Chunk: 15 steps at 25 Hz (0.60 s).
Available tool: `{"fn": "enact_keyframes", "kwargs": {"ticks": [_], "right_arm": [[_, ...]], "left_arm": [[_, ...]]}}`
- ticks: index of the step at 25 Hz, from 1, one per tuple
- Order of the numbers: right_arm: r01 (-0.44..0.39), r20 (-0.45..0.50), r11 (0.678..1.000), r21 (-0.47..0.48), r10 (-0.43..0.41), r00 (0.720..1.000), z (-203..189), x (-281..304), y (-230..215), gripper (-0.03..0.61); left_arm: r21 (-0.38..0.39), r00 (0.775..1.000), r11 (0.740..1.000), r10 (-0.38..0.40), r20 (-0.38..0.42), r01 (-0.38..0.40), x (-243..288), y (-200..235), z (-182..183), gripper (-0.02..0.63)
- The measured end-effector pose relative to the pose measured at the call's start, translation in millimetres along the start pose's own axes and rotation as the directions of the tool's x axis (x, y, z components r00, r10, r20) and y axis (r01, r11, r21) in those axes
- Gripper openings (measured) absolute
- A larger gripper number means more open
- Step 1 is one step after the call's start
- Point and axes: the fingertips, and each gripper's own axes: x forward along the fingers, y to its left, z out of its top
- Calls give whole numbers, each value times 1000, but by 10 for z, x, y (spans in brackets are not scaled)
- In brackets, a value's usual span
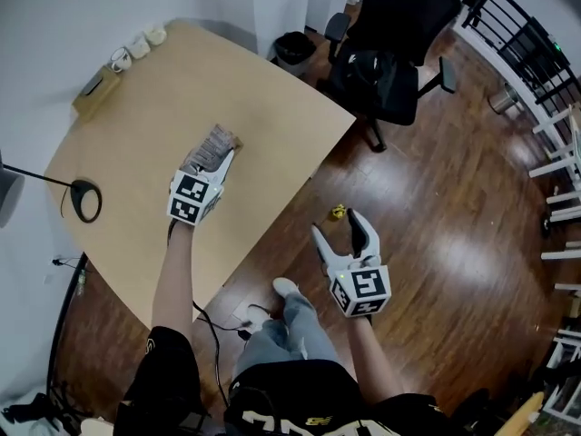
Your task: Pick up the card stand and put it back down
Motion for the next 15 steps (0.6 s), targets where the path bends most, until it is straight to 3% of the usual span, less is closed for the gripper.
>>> {"fn": "enact_keyframes", "kwargs": {"ticks": [4,9,12,15], "right_arm": [[-32,-36,997,71,35,999,-384,270,-40,337],[-22,-90,990,137,34,995,-771,489,-149,337],[-24,-119,992,124,39,992,-878,576,-103,337],[-44,-125,993,114,59,990,-871,660,-146,337]], "left_arm": [[38,993,993,-111,-50,113,518,-64,-481,57],[-34,968,971,-239,-79,237,962,-364,-983,56],[-60,960,962,-272,-70,268,1047,-462,-1214,57],[-20,964,966,-258,-62,257,1124,-463,-1179,61]]}}
